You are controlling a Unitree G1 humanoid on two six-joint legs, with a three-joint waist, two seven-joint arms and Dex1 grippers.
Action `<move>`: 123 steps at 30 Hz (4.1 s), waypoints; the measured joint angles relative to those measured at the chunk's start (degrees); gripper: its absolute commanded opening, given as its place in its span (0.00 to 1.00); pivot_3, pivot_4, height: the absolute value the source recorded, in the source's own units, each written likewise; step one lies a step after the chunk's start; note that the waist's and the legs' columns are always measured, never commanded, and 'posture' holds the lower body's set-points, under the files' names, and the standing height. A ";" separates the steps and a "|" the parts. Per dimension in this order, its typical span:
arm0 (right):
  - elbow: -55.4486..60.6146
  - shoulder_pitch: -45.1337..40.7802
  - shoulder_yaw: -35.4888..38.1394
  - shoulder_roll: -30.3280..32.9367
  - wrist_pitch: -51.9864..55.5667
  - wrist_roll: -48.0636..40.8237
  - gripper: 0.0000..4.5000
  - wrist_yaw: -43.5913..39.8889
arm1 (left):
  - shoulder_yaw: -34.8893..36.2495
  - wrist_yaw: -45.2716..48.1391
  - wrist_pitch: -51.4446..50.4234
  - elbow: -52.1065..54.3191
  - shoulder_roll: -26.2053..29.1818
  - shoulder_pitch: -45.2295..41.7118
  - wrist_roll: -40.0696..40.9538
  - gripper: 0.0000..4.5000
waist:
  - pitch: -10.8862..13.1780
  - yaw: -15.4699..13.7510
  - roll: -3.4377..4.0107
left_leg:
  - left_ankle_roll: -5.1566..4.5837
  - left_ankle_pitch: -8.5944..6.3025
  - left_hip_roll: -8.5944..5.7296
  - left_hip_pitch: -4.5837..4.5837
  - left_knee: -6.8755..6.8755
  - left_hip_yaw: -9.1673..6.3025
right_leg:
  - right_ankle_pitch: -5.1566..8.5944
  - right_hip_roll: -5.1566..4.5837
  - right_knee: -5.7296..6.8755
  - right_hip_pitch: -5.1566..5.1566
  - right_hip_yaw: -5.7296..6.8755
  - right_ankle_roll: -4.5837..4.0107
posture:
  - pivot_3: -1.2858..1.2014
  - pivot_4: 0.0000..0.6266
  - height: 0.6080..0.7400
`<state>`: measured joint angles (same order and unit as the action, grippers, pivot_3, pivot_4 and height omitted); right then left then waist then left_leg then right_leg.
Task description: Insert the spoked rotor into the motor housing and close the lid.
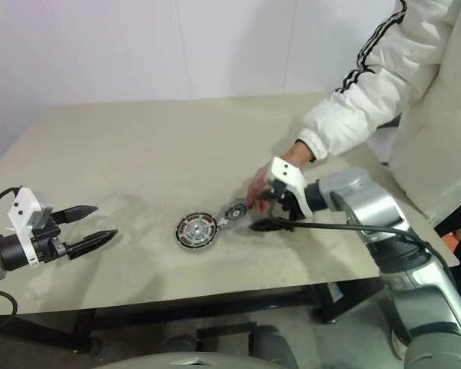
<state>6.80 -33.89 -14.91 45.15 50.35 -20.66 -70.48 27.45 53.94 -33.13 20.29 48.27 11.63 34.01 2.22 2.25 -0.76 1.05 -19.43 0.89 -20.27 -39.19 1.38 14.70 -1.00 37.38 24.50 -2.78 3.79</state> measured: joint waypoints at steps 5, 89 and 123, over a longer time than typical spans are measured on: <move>1.96 3.63 3.76 3.25 7.30 -4.72 0.99 0.20 | -1.28 0.04 0.45 0.01 -0.03 -0.31 -0.55 1.00 | 0.00 0.00 -0.01 | 0.00 0.00 0.00 0.05 -0.01 0.02 | 0.00 0.09 -0.01 -0.06 0.00 0.01 | 0.52 0.00 1.00; -23.07 0.38 33.83 -41.73 26.29 -45.22 0.99 69.39 | -1.97 -0.05 6.65 -0.82 -1.45 1.06 -1.63 1.00 | 0.00 1.91 0.03 | -0.02 0.00 0.17 -0.01 0.02 0.05 | -0.01 0.26 -0.06 0.00 -0.13 0.04 | 0.52 0.00 1.00; -1.05 -2.27 -10.18 -24.74 2.39 -10.17 0.99 34.54 | -1.50 -1.35 6.16 -0.06 -1.43 0.34 -1.60 1.00 | -0.01 1.73 0.01 | -0.01 0.00 0.14 -0.04 0.02 0.04 | -0.01 0.14 -0.07 0.05 -0.10 0.03 | 0.52 0.00 1.00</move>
<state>5.75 -36.16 -25.09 20.41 52.74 -30.83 -35.94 25.95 52.59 -26.97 20.23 46.84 11.97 32.41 2.21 3.97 -0.74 1.03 -19.43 1.03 -20.31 -39.17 1.41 14.69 -0.86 37.31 24.55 -2.88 3.83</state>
